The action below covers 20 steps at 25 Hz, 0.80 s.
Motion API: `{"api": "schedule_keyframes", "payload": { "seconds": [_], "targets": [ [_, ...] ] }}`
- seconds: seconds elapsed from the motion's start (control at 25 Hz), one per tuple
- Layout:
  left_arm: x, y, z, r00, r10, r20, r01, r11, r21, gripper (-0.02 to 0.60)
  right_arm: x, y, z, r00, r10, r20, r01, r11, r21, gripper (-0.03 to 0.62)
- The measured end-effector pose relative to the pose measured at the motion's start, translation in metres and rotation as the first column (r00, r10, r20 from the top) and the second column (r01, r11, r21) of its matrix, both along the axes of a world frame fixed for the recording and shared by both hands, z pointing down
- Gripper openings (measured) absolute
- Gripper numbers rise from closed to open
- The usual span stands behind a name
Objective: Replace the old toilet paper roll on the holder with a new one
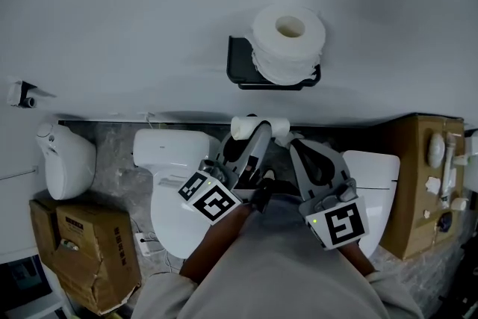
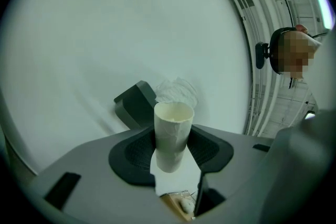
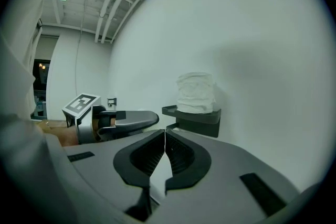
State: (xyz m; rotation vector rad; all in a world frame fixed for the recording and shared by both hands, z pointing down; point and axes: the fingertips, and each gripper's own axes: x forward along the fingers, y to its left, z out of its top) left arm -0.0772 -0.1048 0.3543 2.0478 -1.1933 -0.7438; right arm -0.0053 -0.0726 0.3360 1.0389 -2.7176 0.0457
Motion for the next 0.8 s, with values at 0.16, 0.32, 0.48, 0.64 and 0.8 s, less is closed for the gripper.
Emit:
{"api": "schedule_keyframes", "payload": {
  "seconds": [0.16,0.32,0.48,0.64,0.8],
  "targets": [
    [-0.01,0.006,-0.018,0.999,-0.024,0.036,0.022,0.999,0.046,0.195,-0.002,-0.002,-0.004,1.0,-0.006,0.008,0.006,1.0,0.015,0.017],
    [-0.02,0.007,-0.02,0.998,-0.063,0.011,0.063,0.997,0.05,0.19,0.0,-0.003,-0.006,1.0,0.001,0.021,-0.002,0.999,0.035,0.017],
    [-0.02,0.005,-0.02,0.998,-0.064,0.009,0.063,0.997,0.044,0.189,0.004,-0.005,-0.008,1.0,0.008,0.022,-0.009,0.999,0.041,0.017],
    [-0.018,0.005,-0.021,0.998,-0.06,0.002,0.06,0.997,0.047,0.185,0.009,-0.005,-0.007,0.999,0.021,0.027,-0.022,0.999,0.044,0.017],
    [-0.016,0.004,-0.021,0.998,-0.056,-0.006,0.056,0.997,0.057,0.176,0.015,-0.006,-0.007,0.999,0.031,0.028,-0.032,0.999,0.042,0.017]
  ]
}}
